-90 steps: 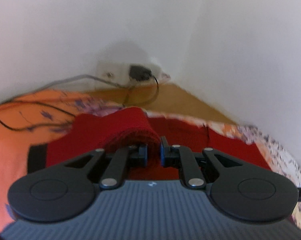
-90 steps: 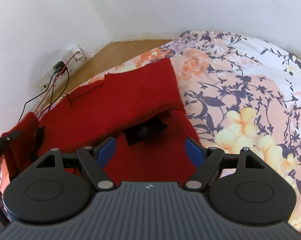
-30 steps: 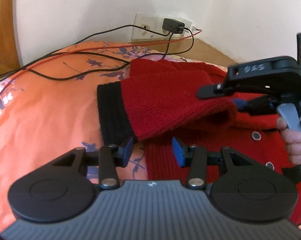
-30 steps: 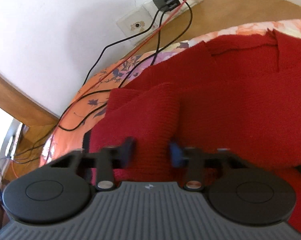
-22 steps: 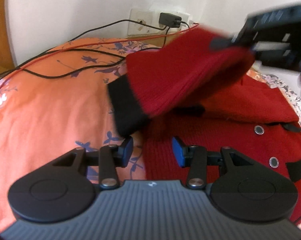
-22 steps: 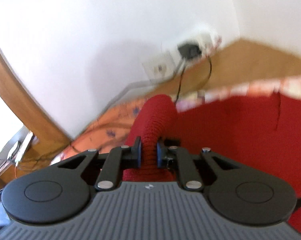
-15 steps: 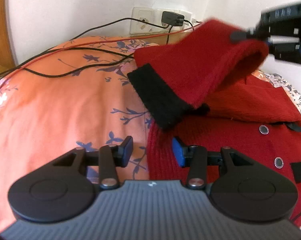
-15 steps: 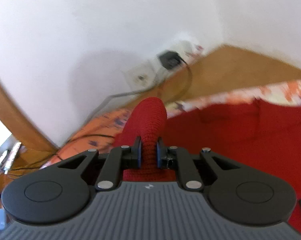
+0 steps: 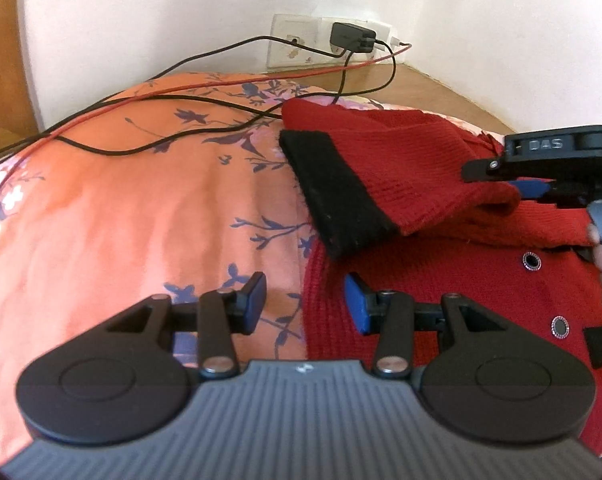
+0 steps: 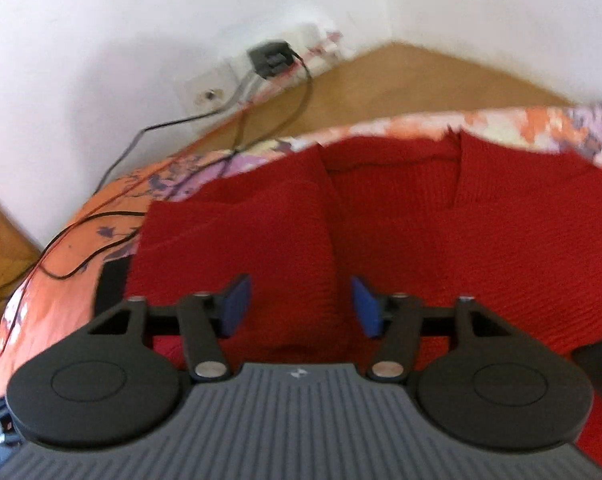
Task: Fold small clothes
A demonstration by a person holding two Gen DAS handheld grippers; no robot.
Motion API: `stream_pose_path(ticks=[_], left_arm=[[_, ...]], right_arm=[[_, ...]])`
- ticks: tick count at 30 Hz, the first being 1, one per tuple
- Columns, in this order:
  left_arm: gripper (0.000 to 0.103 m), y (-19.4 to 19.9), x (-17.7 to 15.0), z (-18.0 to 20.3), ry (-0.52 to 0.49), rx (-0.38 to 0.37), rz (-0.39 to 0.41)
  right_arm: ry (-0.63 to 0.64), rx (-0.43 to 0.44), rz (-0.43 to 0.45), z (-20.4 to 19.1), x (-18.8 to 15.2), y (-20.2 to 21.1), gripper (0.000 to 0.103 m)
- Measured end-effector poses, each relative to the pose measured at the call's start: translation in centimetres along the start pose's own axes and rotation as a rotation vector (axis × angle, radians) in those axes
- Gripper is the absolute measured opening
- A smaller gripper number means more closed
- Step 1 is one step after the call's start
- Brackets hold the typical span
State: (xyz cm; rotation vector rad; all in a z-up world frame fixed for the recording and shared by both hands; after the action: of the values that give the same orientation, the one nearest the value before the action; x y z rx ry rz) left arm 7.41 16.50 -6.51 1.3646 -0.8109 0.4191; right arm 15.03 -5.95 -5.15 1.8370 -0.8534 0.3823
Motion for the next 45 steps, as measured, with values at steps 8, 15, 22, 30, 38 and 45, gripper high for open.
stream_pose_path(ticks=[8, 15, 22, 30, 38, 45], left_arm=[[0.045, 1.6, 0.6, -2.0, 0.037, 0.041, 0.016], [0.045, 2.1, -0.3, -3.7, 0.077, 0.078, -0.008], [0.045, 2.8, -2.0, -5.8, 0.150, 0.090, -0.012], [0.045, 3.3, -2.7, -6.8, 0.201, 0.087, -0.003], [0.045, 3.8, -2.1, -5.4, 0.172, 0.065, 0.012], [0.045, 4.3, -0.7, -4.0, 0.144, 0.057, 0.037]], right_arm=[[0.188, 0.096, 0.000, -5.9, -2.5, 3.3, 0.077], [0.256, 0.144, -0.087, -9.7, -5.8, 2.1, 0.078], [0.396, 0.094, -0.080, -12.3, -8.4, -0.4, 0.078], [0.564, -0.009, -0.027, -13.4, -10.0, -2.1, 0.070], [0.447, 0.065, -0.014, -12.3, -8.7, -0.2, 0.012], [0.281, 0.172, 0.020, -10.2, -5.0, 3.2, 0.010]])
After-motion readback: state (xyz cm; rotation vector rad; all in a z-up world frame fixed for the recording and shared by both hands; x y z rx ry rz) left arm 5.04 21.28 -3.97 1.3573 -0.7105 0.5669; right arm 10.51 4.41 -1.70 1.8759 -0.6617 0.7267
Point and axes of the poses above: each gripper's, at about its wrist camera, not at the fingertips, and y roughly against the way its jaws point, z to its right, x to its top, the point moved 3 cm from there along -y, roughly the way its jaws point, and after that the axes turned 15 degrees about -y, right-handed, at the moved point
